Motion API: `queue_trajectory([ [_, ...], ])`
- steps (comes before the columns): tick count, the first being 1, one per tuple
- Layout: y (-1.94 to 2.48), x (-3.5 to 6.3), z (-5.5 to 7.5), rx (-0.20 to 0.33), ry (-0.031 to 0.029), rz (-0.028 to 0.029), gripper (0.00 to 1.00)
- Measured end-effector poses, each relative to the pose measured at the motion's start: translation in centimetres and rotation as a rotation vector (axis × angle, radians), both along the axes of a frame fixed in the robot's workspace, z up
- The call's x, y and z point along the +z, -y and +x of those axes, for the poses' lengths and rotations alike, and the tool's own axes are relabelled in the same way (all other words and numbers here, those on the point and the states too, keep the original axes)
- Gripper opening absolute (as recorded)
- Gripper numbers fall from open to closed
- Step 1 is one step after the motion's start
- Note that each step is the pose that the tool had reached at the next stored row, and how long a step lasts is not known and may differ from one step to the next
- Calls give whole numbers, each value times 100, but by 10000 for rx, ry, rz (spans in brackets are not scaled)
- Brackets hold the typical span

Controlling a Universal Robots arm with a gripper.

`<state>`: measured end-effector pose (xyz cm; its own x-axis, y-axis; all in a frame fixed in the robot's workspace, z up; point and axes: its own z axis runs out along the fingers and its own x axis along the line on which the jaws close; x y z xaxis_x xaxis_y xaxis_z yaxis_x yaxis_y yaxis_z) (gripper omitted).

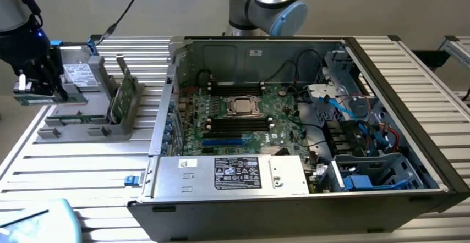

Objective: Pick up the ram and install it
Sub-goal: 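Pick up the ram and move it above insertion slot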

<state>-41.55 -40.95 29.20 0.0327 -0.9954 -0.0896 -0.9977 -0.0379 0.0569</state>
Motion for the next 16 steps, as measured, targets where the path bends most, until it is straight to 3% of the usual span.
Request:
queue_trajectory([
  [9,0,136,0,0,0,175,14],
  [16,0,300,11,0,0,242,14],
])
